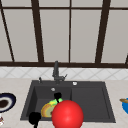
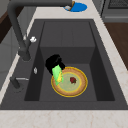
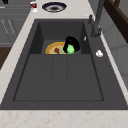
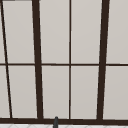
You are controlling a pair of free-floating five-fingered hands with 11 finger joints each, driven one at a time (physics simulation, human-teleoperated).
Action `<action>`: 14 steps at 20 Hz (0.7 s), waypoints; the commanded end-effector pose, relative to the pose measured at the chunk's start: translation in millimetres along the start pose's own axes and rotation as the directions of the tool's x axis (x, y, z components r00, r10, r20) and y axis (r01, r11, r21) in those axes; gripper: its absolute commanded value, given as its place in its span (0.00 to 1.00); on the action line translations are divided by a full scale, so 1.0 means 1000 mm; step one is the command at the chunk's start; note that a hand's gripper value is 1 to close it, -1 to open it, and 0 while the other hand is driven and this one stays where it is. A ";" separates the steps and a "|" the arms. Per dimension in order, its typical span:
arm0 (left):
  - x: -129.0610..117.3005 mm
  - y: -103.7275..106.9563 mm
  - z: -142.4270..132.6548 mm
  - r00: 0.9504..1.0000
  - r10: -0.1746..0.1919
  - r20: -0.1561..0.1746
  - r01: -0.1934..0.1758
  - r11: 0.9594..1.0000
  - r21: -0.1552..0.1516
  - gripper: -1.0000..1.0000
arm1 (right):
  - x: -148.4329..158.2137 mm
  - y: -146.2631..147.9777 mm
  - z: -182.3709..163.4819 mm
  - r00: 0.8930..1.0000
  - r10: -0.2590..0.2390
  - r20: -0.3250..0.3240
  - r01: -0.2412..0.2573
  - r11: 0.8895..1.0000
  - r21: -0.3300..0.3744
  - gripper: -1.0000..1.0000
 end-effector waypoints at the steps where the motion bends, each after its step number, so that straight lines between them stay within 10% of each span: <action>1: 0.000 0.000 0.000 1.000 0.000 0.000 0.000 1.000 0.000 0.50 | -0.009 -0.006 0.006 1.000 0.002 -0.001 -0.002 1.000 -0.007 1.00; 14: 0.000 0.000 0.000 1.000 0.000 0.000 0.000 1.000 0.000 0.50 | -0.037 -0.053 0.036 0.999 -0.006 -0.053 0.004 0.999 -0.040 1.00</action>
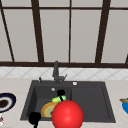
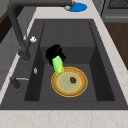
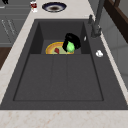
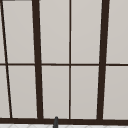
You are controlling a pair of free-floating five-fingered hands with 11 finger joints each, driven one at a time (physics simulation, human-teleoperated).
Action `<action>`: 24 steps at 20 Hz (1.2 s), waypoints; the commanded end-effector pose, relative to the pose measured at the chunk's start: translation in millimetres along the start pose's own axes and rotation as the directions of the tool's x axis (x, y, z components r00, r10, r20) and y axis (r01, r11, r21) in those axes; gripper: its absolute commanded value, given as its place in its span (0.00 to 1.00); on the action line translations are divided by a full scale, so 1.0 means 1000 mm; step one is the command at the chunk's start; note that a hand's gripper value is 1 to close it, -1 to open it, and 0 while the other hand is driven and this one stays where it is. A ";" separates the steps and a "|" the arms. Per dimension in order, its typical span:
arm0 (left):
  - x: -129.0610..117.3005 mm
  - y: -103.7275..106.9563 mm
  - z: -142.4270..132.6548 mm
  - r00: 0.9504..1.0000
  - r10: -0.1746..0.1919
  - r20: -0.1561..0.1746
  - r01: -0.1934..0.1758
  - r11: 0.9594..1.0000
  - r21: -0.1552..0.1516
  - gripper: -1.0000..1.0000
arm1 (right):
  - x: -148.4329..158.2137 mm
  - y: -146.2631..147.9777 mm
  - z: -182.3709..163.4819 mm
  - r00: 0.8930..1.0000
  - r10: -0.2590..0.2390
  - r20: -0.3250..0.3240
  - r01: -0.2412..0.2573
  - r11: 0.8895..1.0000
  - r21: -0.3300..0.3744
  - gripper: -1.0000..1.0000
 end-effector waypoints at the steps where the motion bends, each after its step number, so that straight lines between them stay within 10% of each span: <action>1: 0.000 0.000 0.000 1.000 0.000 0.000 0.000 1.000 0.000 0.50 | -0.005 -0.018 0.003 0.998 -0.017 -0.055 0.015 0.999 -0.033 1.00; 16: 0.000 0.000 0.000 1.000 0.000 0.000 0.000 1.000 0.000 0.50 | -0.029 -0.042 0.043 0.998 0.014 -0.067 -0.015 1.000 -0.013 1.00; 24: 0.000 0.000 0.000 1.000 0.000 0.000 0.000 1.000 0.000 0.50 | -0.043 -0.056 0.063 0.984 -0.022 -0.178 0.018 1.000 -0.026 1.00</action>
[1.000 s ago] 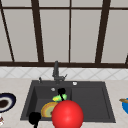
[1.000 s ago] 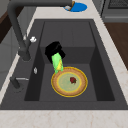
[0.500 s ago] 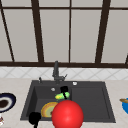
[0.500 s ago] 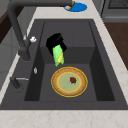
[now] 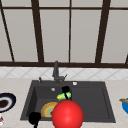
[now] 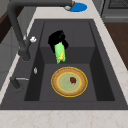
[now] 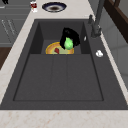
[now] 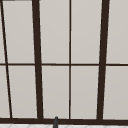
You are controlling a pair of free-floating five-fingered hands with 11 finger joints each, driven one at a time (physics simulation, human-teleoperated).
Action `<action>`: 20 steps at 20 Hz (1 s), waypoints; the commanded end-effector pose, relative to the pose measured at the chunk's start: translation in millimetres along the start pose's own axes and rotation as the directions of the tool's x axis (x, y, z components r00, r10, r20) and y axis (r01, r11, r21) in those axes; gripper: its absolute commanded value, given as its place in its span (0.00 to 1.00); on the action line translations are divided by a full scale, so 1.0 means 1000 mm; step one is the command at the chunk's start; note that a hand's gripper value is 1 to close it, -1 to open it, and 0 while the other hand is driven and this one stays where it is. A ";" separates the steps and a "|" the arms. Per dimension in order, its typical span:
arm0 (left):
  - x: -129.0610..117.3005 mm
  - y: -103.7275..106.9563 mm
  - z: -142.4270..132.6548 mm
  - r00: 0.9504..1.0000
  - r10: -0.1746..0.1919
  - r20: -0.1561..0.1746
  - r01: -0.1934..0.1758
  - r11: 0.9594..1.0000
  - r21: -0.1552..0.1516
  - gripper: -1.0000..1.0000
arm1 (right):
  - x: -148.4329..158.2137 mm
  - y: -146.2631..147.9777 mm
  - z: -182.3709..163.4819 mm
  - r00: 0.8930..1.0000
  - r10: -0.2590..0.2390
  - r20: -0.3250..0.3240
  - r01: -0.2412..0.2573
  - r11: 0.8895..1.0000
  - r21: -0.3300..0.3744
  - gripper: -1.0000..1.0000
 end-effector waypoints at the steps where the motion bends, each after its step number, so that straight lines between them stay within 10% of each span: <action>1: 0.000 0.000 0.000 1.000 0.000 0.000 0.000 1.000 0.000 0.50 | -0.008 -0.013 0.008 0.995 -0.036 -0.088 0.036 0.999 -0.011 1.00; 20: 0.000 0.000 0.000 1.000 0.000 0.000 0.000 1.000 0.000 0.50 | -0.079 -0.040 0.067 0.995 -0.040 -0.095 0.044 0.998 0.038 1.00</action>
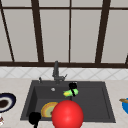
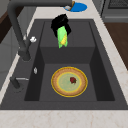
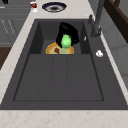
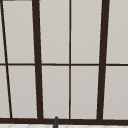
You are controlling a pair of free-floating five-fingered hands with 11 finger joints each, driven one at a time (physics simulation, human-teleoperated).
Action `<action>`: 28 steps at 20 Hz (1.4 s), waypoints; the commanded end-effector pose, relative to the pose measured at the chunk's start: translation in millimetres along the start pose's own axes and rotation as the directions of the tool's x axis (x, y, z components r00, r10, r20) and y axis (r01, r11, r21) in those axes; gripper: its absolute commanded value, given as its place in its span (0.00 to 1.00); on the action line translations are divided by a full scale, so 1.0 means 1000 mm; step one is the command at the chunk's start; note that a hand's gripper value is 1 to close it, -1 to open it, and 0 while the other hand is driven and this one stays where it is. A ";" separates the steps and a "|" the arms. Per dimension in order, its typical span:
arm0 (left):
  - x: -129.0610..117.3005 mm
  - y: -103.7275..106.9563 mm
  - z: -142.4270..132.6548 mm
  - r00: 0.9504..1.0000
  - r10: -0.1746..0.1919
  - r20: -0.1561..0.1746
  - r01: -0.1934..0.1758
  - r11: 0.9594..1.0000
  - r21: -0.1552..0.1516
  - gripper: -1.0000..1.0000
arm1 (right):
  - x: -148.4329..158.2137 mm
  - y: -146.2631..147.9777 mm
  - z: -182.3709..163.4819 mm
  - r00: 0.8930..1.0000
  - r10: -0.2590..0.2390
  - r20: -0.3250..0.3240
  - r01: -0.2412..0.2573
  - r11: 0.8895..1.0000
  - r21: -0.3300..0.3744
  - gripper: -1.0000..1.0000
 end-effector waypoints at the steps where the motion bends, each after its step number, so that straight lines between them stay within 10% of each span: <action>1: 0.000 0.000 0.000 1.000 0.000 0.000 0.000 1.000 0.000 0.50 | -0.018 0.005 0.014 0.999 -0.041 -0.031 0.042 0.998 0.039 1.00; 28: 0.000 0.000 0.000 1.000 0.000 0.000 0.000 1.000 0.000 0.50 | -0.149 0.054 0.099 0.998 -0.037 -0.050 0.039 0.998 0.041 1.00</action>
